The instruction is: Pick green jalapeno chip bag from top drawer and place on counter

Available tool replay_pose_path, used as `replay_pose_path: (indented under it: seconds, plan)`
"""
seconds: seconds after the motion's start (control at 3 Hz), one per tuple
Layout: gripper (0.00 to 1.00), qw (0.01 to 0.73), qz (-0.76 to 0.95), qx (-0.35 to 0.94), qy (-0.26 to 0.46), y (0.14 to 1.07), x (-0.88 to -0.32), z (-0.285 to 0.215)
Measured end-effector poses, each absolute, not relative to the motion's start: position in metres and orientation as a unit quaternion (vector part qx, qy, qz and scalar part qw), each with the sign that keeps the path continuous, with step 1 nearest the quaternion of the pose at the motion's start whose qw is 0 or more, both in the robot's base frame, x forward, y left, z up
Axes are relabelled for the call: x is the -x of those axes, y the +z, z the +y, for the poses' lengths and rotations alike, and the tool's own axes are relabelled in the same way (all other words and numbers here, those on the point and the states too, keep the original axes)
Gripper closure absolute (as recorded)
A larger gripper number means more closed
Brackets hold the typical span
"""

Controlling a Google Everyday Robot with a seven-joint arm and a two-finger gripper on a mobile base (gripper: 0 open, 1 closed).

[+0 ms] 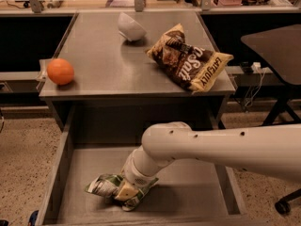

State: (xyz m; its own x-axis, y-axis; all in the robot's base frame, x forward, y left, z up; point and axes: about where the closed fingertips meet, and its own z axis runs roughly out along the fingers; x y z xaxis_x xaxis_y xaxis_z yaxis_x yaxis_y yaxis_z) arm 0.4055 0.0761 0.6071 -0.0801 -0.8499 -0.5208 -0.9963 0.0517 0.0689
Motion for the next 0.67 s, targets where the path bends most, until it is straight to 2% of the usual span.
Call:
replay_pose_path:
  seconds: [0.33,0.67]
  plan:
    - [1.00,0.208,0.678,0.675,0.204,0.637,-0.411,0.062]
    - [1.00,0.273,0.648,0.690,0.172,0.743,-0.442,0.004]
